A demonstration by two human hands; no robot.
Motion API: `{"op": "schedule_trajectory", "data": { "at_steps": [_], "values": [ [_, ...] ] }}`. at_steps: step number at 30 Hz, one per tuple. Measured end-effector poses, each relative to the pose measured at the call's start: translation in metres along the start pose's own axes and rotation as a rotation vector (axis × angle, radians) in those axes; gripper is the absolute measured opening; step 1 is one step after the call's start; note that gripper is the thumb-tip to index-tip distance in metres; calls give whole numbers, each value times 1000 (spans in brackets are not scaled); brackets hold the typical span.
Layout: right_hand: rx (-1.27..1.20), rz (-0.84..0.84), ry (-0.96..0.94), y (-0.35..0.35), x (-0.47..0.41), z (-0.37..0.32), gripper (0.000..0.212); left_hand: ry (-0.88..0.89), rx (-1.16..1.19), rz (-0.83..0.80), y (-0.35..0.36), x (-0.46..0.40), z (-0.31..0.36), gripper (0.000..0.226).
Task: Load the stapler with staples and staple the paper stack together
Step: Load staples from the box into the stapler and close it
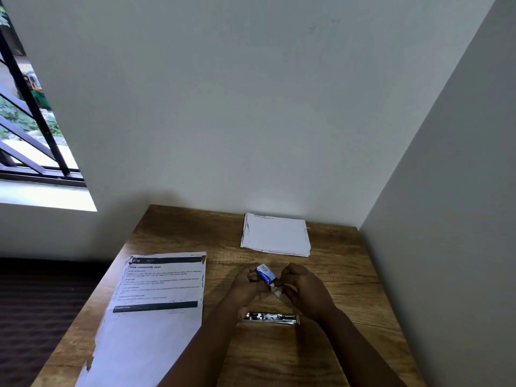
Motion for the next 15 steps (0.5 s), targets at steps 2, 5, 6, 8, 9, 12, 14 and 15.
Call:
{"op": "schedule_trajectory", "data": {
  "at_steps": [2,5,6,8,9,12,14,15],
  "values": [
    [-15,11,21,-1,-2,0,20,1,1,-2,2,1,1,50],
    [-45,23,70,-1,-4,0,16,7,11,-8,3,2,1,47],
    [-63,35,95,-2,-5,1,15,10,13,-9,4,2,1,47],
    [-103,52,137,-3,-6,3,12,16,17,-11,4,3,3,47],
    [-120,53,148,-3,-6,4,11,19,15,-13,4,4,3,46],
    [-156,59,156,-5,-7,5,11,23,11,-11,4,4,4,44],
    [-154,57,146,-5,-8,6,13,21,17,-9,5,4,3,45],
    [-147,50,137,-5,-8,6,14,18,20,-7,5,4,3,46]
  ]
}}
Point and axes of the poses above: each hand's wrist, its own x-axis away from the middle knuckle, its own y-axis out of the palm, z = x × y, the point moved 6 cm from there along -x, towards the middle knuckle, and after that the axes turned 14 degrees about z, right-handed, at the moved point
